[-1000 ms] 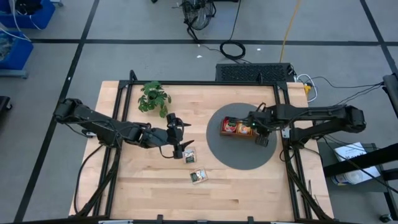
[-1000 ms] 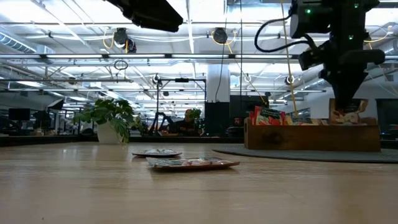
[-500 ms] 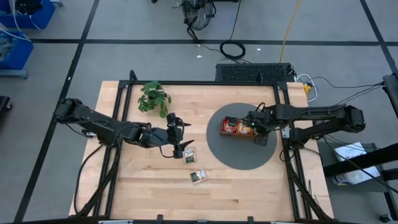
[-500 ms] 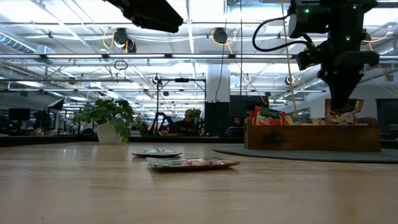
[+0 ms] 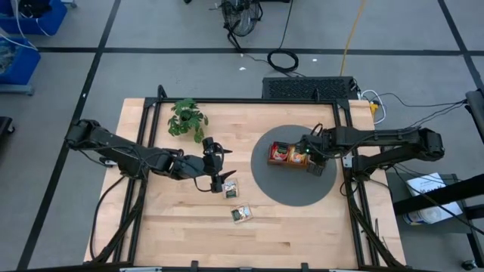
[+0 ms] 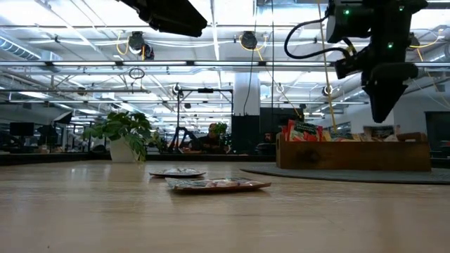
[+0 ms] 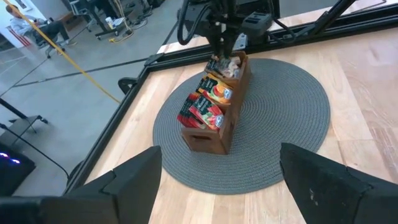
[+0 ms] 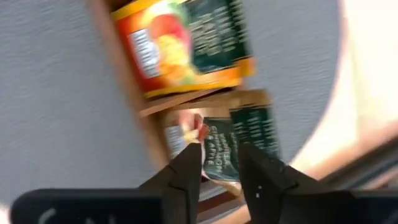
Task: Pick & Place Tea
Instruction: Put the brown tea bag into the right section of the wooden organizer
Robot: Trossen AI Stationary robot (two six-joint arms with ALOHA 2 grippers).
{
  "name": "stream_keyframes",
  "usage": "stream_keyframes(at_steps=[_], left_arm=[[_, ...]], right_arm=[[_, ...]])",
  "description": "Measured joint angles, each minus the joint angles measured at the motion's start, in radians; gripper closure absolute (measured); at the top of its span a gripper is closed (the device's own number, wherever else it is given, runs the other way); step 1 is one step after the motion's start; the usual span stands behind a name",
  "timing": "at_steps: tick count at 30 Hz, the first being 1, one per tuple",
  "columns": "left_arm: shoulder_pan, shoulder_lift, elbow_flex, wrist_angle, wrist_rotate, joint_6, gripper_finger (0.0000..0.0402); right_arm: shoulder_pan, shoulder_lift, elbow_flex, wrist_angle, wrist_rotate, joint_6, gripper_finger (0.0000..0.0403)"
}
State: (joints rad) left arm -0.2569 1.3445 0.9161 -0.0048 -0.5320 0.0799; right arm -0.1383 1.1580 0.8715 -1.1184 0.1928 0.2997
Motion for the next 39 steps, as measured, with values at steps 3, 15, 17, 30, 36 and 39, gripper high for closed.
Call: stream_keyframes(at_steps=[3,15,17,30,36,39], left_arm=[[0.0,0.0,0.0,0.0,0.0,0.0,0.0086],[0.0,0.0,0.0,0.0,0.0,-0.006,0.0079],[0.0,0.0,0.0,0.0,0.0,-0.006,0.0082],[0.0,0.0,0.0,0.009,-0.001,-0.002,0.0079],[0.0,0.0,0.0,0.008,-0.001,-0.007,0.0084],[0.0,0.0,0.0,0.008,-0.001,-0.007,0.0089]], right_arm=[[0.0,-0.006,0.0,0.0,0.086,0.003,0.0293],[0.017,-0.051,-0.011,0.007,-0.171,-0.017,0.0375],[0.017,-0.051,-0.027,0.013,-0.198,-0.043,0.0393],[-0.039,-0.042,-0.141,0.074,-0.138,-0.059,0.0402],[-0.043,-0.04,-0.141,0.1,-0.106,-0.071,0.0403],[-0.045,-0.036,-0.141,0.096,-0.038,-0.034,0.0403]])
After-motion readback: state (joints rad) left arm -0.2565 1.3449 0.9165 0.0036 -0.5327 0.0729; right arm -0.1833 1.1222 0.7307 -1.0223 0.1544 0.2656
